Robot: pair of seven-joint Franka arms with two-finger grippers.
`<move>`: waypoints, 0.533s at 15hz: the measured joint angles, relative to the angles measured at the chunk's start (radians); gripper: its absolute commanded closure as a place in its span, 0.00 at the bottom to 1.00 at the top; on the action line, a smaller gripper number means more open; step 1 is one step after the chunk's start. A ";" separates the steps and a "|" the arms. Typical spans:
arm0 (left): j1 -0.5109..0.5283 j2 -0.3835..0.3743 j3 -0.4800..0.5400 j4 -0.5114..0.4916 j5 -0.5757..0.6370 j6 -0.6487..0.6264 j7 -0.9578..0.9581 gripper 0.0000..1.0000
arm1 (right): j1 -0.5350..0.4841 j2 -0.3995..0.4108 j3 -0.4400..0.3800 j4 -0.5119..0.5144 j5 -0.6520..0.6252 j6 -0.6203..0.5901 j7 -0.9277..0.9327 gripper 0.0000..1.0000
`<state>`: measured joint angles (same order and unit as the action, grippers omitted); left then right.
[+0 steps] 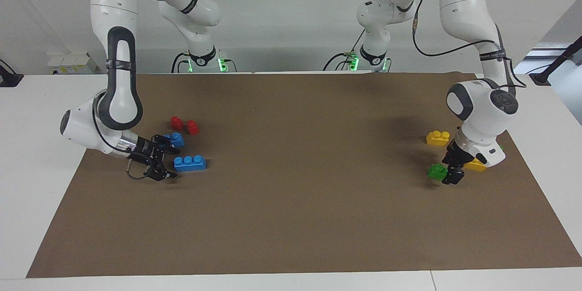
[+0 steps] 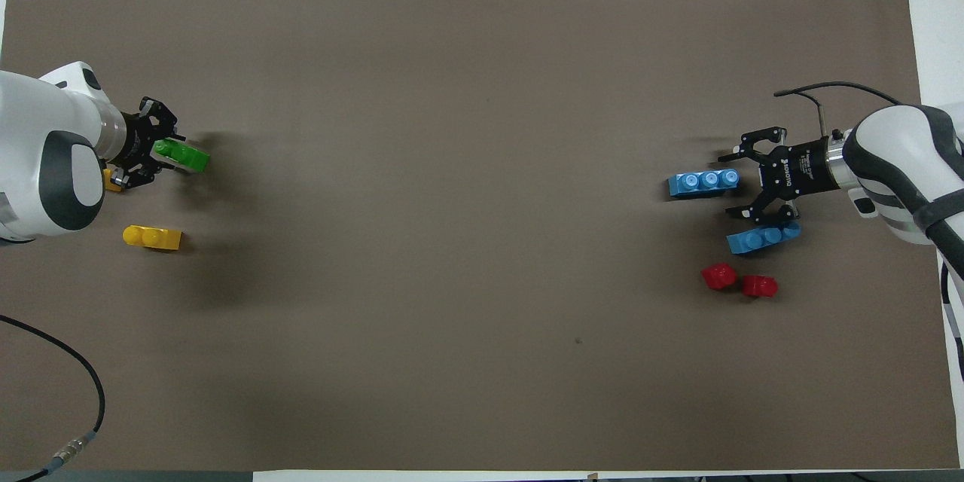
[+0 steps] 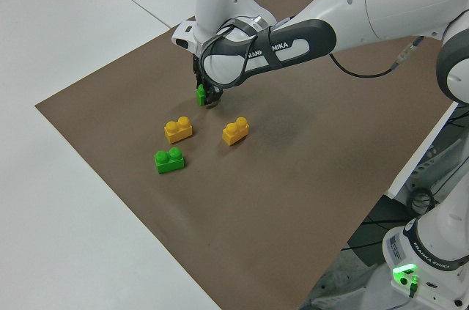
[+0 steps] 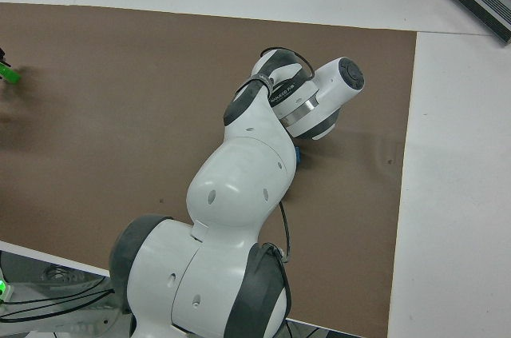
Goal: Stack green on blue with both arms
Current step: 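Grasp the green brick with the left gripper while the right gripper grasps blue, then lift the green brick with the left gripper while the right gripper lifts blue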
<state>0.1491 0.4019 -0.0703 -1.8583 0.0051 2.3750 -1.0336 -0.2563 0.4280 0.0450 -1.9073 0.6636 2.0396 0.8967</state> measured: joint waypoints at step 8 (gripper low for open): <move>-0.006 0.000 -0.005 0.013 0.004 0.001 -0.018 1.00 | 0.000 -0.010 0.000 0.028 0.000 0.008 0.041 1.00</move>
<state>0.1429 0.4021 -0.0753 -1.8456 0.0096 2.3757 -1.0514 -0.2563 0.4178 0.0447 -1.8795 0.6641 2.0474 0.9379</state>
